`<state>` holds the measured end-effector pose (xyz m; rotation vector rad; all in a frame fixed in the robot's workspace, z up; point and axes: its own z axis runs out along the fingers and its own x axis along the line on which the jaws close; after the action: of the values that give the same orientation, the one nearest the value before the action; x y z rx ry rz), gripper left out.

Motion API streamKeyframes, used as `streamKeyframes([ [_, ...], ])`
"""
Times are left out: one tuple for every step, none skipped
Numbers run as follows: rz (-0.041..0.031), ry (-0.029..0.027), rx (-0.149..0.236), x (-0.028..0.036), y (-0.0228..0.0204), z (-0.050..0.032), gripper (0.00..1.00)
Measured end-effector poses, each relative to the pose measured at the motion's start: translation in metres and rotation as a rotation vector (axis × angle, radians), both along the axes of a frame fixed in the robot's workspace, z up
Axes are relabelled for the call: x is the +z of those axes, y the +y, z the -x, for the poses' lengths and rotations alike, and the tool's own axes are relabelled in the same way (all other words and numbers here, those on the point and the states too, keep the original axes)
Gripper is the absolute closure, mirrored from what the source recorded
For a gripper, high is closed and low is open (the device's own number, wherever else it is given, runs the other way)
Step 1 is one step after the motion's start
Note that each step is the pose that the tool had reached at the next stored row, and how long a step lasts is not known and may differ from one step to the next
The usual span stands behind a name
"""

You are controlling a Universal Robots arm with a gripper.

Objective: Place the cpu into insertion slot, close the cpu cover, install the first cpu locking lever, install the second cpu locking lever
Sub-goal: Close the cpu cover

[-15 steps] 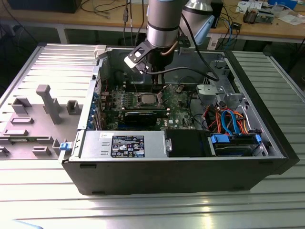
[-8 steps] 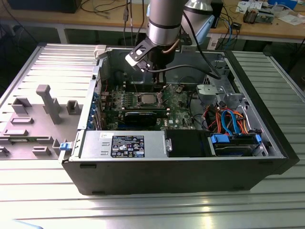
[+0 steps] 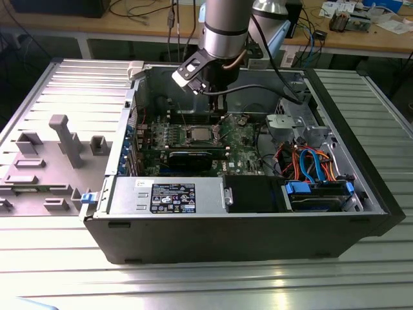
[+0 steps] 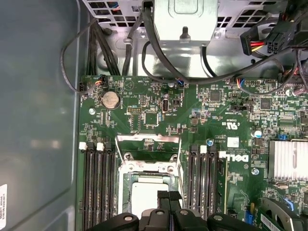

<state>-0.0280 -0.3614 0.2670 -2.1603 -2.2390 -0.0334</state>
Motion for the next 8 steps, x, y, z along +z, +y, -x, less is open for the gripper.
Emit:
streamKeyframes([
  [0.0000,0.0000,0.000,0.0005,0.0000,-0.0002,0.89],
  [0.0000,0.0000,0.000,0.0019,0.0000,-0.0006,0.89],
  [0.0000,0.0000,0.000,0.0042,0.0000,-0.0011,0.89],
  [0.0000,0.0000,0.000,0.0059,0.0000,-0.0013,0.89],
  [-0.0002,0.0000,0.000,0.0066,0.0000,-0.0021,0.89],
  [-0.0002,0.0005,0.000,0.0067,0.0000,-0.0031,0.89],
  [-0.0001,0.0012,0.000,0.0068,0.0000,-0.0043,0.89],
  [0.0001,0.0031,0.000,0.0070,0.0000,-0.0073,0.89],
])
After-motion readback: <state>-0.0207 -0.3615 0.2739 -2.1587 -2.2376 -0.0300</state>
